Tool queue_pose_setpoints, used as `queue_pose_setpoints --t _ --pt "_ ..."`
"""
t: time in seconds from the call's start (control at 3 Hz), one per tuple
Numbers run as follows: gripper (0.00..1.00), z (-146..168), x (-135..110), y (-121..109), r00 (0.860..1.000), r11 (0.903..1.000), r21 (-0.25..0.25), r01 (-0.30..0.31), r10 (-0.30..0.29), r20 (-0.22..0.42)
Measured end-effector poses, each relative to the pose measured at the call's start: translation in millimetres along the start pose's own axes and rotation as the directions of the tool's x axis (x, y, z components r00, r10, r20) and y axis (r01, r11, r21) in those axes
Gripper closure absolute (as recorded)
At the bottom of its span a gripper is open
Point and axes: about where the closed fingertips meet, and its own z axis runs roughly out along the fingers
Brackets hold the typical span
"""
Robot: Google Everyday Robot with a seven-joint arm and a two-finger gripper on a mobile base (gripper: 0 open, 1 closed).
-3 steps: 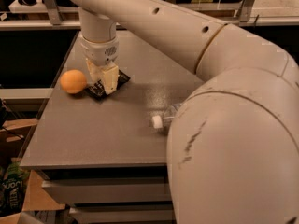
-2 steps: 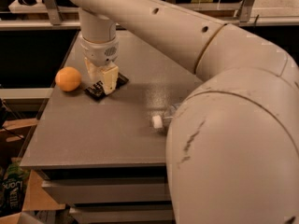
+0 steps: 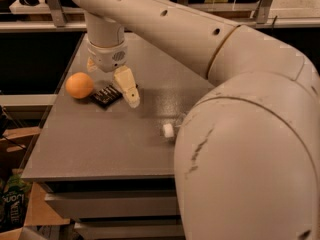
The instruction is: Move rxbar chocolate near orange
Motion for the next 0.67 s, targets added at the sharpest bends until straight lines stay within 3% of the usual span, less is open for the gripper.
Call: queue_pose_setpoints --t 0.67 --pt "0.0 -7.8 8.6 -2.2 1.0 0.9995 0.017 -0.027 0.027 0.007"
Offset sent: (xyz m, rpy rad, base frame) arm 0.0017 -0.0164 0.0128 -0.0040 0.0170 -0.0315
